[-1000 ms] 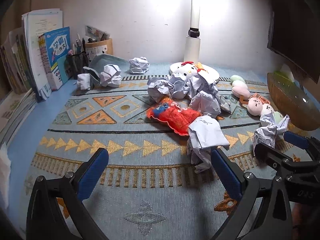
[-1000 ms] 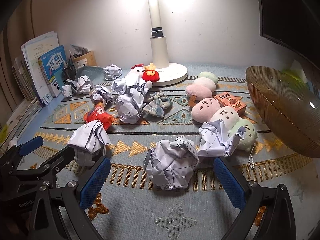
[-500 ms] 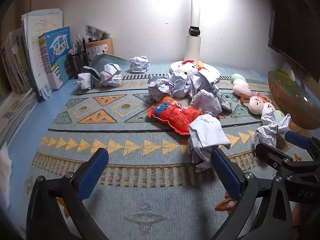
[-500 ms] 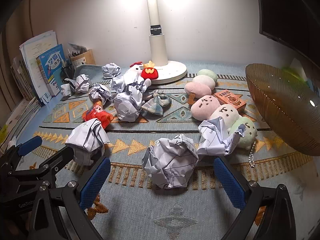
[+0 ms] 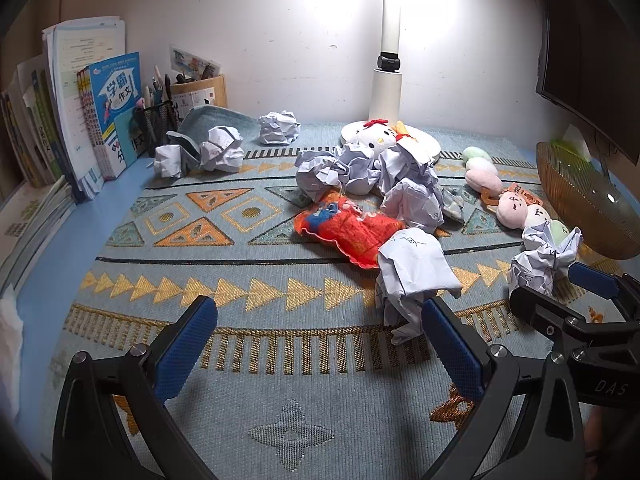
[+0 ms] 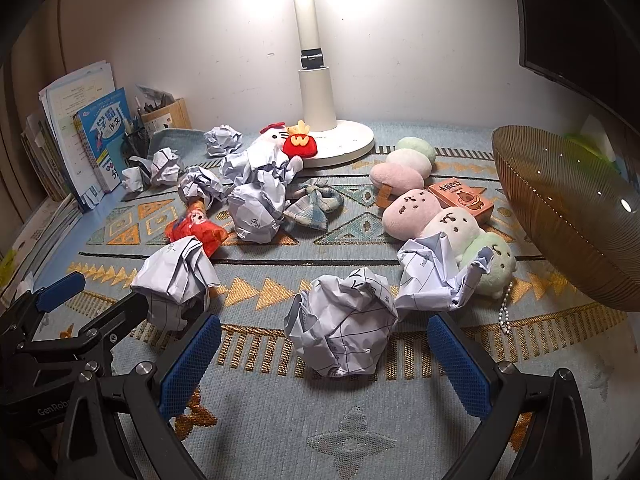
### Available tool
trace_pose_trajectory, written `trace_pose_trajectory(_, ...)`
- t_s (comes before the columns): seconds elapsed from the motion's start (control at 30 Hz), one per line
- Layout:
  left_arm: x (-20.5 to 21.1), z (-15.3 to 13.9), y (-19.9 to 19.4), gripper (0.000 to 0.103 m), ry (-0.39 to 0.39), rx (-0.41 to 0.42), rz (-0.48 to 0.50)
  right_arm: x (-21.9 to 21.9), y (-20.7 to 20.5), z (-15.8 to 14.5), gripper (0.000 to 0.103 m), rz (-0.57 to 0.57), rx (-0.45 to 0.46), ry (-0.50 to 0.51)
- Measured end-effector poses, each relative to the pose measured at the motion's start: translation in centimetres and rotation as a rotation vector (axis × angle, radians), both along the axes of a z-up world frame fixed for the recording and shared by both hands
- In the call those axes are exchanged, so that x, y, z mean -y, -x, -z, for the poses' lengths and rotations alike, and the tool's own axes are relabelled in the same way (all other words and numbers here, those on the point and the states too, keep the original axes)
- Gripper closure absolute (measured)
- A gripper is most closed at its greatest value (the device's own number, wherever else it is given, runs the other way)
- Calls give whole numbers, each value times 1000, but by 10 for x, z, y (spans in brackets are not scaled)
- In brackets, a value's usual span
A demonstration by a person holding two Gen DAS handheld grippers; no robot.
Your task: Organize objects
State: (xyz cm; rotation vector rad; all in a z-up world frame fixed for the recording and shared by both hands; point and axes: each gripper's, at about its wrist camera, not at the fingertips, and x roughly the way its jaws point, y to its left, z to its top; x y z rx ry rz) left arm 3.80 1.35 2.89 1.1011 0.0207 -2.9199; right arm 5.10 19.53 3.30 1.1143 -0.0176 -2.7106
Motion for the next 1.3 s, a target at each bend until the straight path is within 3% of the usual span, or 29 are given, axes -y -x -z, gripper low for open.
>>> trace_pose_trajectory(0.17, -1, 0, 1, 1, -1, 4, 0, 2, -1, 0, 0, -4, 0, -7)
trace_pose_trajectory(0.43, -2, 8, 10, 1, 0, 79, -8, 5, 5, 5, 0, 6, 37, -30)
trace_pose_trajectory(0.7, -4, 8, 11, 1, 17, 83, -5, 3, 4, 5, 0, 9, 38, -26)
trace_pose_trajectory(1.3, 10, 12, 17, 1, -75, 133, -21, 5, 3, 4, 0, 6, 39, -26)
